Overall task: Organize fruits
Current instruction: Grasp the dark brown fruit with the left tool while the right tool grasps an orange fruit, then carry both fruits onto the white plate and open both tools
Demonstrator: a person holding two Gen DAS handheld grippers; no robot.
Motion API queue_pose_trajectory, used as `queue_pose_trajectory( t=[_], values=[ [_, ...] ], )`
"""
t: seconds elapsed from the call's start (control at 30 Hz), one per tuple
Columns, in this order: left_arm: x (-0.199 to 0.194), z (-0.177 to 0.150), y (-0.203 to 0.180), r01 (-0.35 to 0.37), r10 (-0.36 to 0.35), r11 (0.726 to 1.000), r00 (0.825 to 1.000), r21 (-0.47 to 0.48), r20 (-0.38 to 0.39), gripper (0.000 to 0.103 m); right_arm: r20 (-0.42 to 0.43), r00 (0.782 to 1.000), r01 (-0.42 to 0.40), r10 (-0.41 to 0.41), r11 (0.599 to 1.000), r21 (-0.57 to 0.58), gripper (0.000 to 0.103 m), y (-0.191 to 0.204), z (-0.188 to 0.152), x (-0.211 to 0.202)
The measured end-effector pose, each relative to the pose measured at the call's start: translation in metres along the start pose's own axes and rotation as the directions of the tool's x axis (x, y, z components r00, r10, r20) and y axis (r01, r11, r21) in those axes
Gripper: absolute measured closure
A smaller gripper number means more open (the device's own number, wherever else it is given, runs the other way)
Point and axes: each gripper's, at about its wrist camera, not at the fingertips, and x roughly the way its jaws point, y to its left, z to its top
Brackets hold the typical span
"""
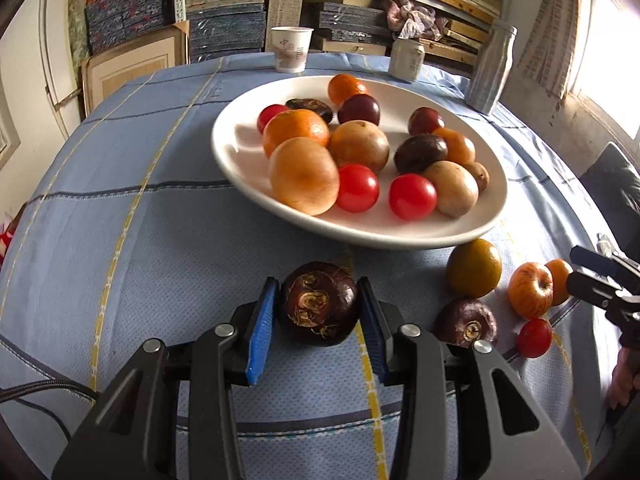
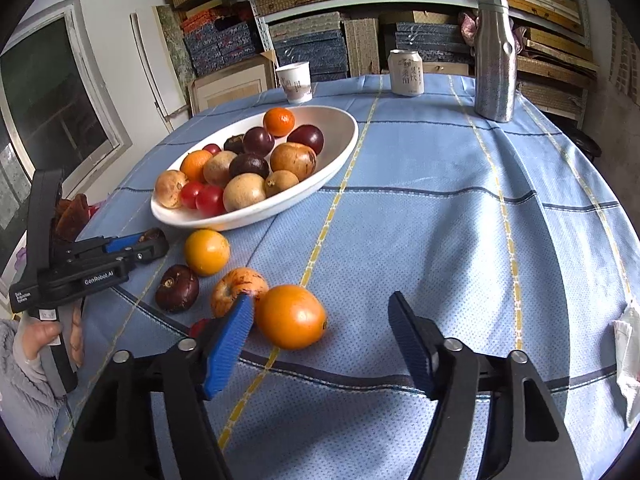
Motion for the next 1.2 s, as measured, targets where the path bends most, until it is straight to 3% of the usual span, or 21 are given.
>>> queue_pose_trajectory(
  t=[0.27,0.43,0.57,0.67,0.83,0.97,1.07,1.2],
  values=[
    [0.002,0.0,0.0,-0.003,0.003,1.0,1.0,0.003,-0.005,0.064,-0.045,0.998,-0.041,0.038,0.998,-0.055,0.046,0.012,-0.003,0.009],
    [0.003,0.0,-0.002,-0.008,0.008,1.0,1.0,0.008,-0.007,0.064,-0.071,0.993,-0.101,0.096,0.993,-0.057,0.064,0.015,-0.005,0.013],
    [0.002,0.0,-0.002,-0.006,0.006,1.0,1.0,0.007,-0.002,0.064,-0.079,0.99,-0.122,0.118,0.992,-0.043,0.064,0.014,-0.005,0.014],
    [-0.006,-0.001,-0.004,-0.009,0.009,1.0,1.0,0.01,0.027,0.064,-0.037,0.993,-0.117,0.117,0.993,-0.015,0.064,0.008,-0.001,0.006],
    [-0.035,0.02,-0.001,-0.009,0.01,1.0,0.995,-0.008,0.1,0.064,0.108,0.984,-0.15,0.141,0.985,0.081,0.065,-0.009,0.034,-0.027],
    [-0.052,0.062,0.0,-0.03,0.032,0.999,0.988,-0.019,0.152,0.064,0.179,0.974,-0.158,0.138,0.982,0.101,0.065,-0.012,0.086,-0.043],
    [-0.05,0.093,-0.005,-0.05,0.053,0.999,0.983,-0.021,0.177,0.064,0.194,0.972,-0.158,0.136,0.982,0.1,0.065,-0.004,0.117,-0.031],
    [-0.028,0.115,-0.009,-0.047,0.053,0.998,0.983,-0.036,0.177,0.064,0.164,0.977,-0.157,0.139,0.982,0.102,0.065,0.013,0.134,0.014]
  ],
)
